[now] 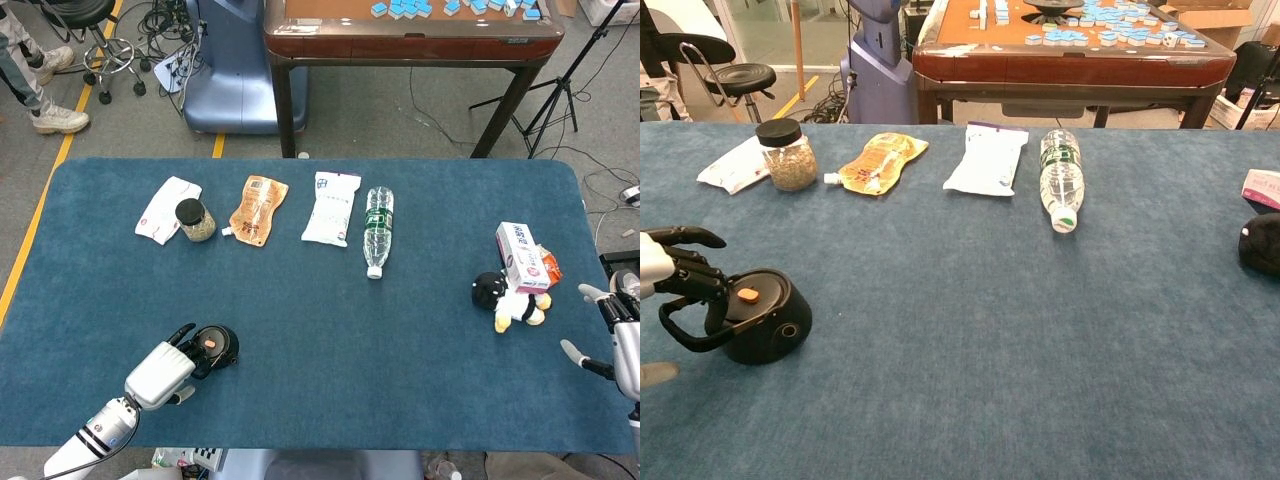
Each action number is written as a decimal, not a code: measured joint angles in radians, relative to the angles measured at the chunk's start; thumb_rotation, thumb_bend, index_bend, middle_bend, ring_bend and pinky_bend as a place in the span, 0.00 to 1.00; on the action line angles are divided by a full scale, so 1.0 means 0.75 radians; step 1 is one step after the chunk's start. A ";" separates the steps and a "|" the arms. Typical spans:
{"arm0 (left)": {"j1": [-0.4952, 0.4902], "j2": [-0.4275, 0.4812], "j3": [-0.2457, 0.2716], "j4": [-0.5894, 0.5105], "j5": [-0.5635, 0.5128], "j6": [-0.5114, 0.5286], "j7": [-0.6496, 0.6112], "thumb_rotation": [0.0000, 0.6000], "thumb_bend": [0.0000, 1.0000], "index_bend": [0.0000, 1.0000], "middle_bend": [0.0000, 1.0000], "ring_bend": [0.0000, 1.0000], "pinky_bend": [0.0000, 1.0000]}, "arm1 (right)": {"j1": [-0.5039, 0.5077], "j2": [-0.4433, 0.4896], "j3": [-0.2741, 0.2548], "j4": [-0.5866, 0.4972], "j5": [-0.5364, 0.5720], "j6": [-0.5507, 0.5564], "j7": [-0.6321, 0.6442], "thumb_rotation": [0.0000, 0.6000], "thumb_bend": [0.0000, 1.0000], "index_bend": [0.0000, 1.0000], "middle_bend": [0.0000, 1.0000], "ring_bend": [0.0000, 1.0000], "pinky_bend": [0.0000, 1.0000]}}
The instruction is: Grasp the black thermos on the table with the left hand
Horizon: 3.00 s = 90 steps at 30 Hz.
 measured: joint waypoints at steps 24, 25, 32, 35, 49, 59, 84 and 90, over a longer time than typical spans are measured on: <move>0.014 -0.037 0.014 -0.016 -0.056 -0.016 0.107 1.00 0.23 0.52 0.48 0.40 0.07 | -0.018 -0.004 -0.004 0.011 0.007 0.007 0.013 1.00 0.09 0.25 0.35 0.27 0.33; 0.014 -0.039 0.014 -0.016 -0.057 -0.018 0.110 1.00 0.23 0.53 0.49 0.40 0.07 | -0.019 -0.003 -0.003 0.010 0.009 0.008 0.014 1.00 0.09 0.25 0.35 0.27 0.33; 0.012 -0.052 0.018 -0.011 -0.071 -0.032 0.123 1.00 0.23 0.55 0.51 0.42 0.07 | -0.019 -0.003 -0.003 0.010 0.015 0.000 0.012 1.00 0.09 0.25 0.35 0.27 0.33; 0.016 -0.060 0.014 -0.008 -0.079 -0.027 0.137 1.00 0.22 0.56 0.52 0.43 0.07 | -0.017 -0.005 -0.002 0.010 0.018 -0.005 0.009 1.00 0.09 0.25 0.35 0.27 0.33; 0.019 -0.075 0.019 -0.035 -0.135 -0.067 0.183 1.00 0.22 0.60 0.57 0.46 0.07 | -0.019 -0.005 -0.001 0.009 0.026 -0.010 0.009 1.00 0.09 0.25 0.35 0.27 0.33; 0.005 -0.083 0.006 -0.040 -0.160 -0.078 0.117 1.00 0.21 0.75 0.73 0.61 0.07 | -0.020 -0.008 0.003 0.018 0.034 -0.011 0.016 1.00 0.09 0.25 0.35 0.27 0.33; -0.079 -0.115 -0.162 -0.106 -0.346 -0.107 -0.163 0.64 0.08 1.00 1.00 0.89 0.07 | -0.004 -0.004 0.033 0.057 0.060 -0.030 0.054 1.00 0.09 0.25 0.35 0.26 0.33; -0.082 -0.078 -0.202 -0.136 -0.411 -0.098 -0.208 0.53 0.07 1.00 1.00 0.92 0.07 | 0.009 -0.007 0.037 0.063 0.066 -0.048 0.052 1.00 0.09 0.25 0.35 0.26 0.33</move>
